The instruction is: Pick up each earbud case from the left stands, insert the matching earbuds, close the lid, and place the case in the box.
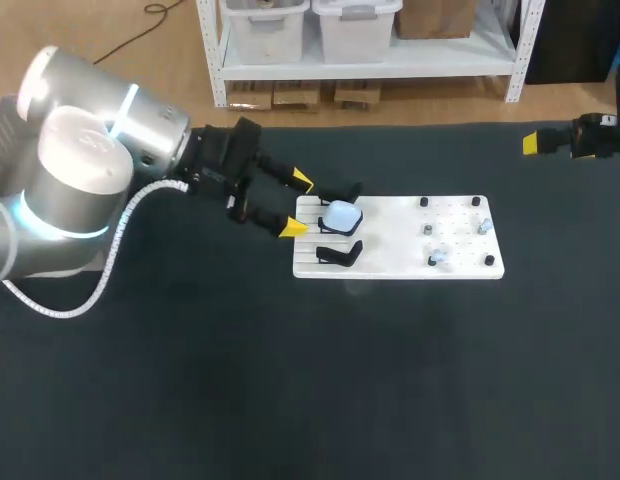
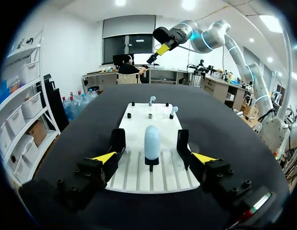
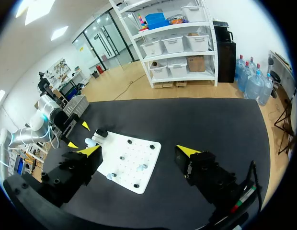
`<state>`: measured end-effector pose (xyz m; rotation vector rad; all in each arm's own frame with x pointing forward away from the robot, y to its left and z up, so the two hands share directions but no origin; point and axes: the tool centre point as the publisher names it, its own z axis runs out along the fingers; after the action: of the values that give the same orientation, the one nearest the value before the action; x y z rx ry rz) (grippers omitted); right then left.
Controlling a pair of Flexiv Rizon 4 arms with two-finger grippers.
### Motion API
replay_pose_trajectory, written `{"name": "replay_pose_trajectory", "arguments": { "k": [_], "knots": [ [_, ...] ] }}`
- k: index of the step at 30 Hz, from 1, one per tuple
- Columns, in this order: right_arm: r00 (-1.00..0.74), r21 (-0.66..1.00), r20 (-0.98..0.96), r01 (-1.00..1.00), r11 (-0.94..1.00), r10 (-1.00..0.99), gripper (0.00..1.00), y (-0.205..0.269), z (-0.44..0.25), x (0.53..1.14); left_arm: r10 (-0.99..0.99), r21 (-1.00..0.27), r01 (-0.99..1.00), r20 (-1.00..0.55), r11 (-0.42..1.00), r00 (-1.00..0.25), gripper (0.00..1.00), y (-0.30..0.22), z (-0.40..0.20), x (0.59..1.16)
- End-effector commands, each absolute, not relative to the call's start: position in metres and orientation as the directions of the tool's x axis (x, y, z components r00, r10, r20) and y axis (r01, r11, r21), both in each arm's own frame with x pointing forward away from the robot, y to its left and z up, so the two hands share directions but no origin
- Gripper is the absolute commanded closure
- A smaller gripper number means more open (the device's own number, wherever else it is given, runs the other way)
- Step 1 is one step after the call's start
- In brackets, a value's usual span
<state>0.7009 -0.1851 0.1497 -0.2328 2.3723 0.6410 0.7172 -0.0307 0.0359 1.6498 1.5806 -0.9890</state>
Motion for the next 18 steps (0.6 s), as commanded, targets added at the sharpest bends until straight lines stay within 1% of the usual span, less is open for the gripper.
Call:
{"name": "replay_pose_trajectory", "arguments": {
  "k": [1, 2, 3, 7, 14, 17, 18],
  "knots": [
    [-0.766, 0.386, -0.643, -0.324, 0.863, 0.0, 0.0, -0.185, 0.149, 0.701, 0.503, -0.046, 0.996, -0.864, -0.075, -0.002, 0.03, -0.038, 0.03, 0.721],
    [-0.766, 0.386, -0.643, -0.324, 0.863, 0.0, 0.0, -0.185, 0.149, 0.701, 0.5, -0.048, 0.996, -0.866, -0.077, -0.003, 0.1, -0.039, 0.03, 0.721],
    [-0.766, 0.386, -0.643, -0.324, 0.863, 0.0, 0.0, -0.185, 0.149, 0.701, 0.496, -0.048, 0.996, -0.868, -0.078, -0.003, 0.13, -0.04, 0.03, 0.721],
    [-0.766, 0.386, -0.643, -0.324, 0.863, 0.0, 0.0, -0.185, 0.149, 0.701, 0.485, -0.052, 0.995, -0.874, -0.086, -0.004, 0.17, -0.045, 0.029, 0.724],
    [-0.766, 0.386, -0.643, -0.324, 0.863, 0.0, 0.0, -0.185, 0.149, 0.701, 0.474, -0.061, 0.993, -0.88, -0.099, -0.007, 0.13, -0.049, 0.026, 0.725],
    [-0.766, 0.386, -0.643, -0.324, 0.863, 0.0, 0.0, -0.185, 0.149, 0.701, 0.471, -0.065, 0.992, -0.882, -0.104, -0.009, 0.15, -0.05, 0.024, 0.724],
    [-0.766, 0.386, -0.643, -0.324, 0.863, 0.0, 0.0, -0.185, 0.149, 0.701, 0.47, -0.067, 0.992, -0.883, -0.106, -0.009, 0.17, -0.05, 0.023, 0.724]
  ]
}}
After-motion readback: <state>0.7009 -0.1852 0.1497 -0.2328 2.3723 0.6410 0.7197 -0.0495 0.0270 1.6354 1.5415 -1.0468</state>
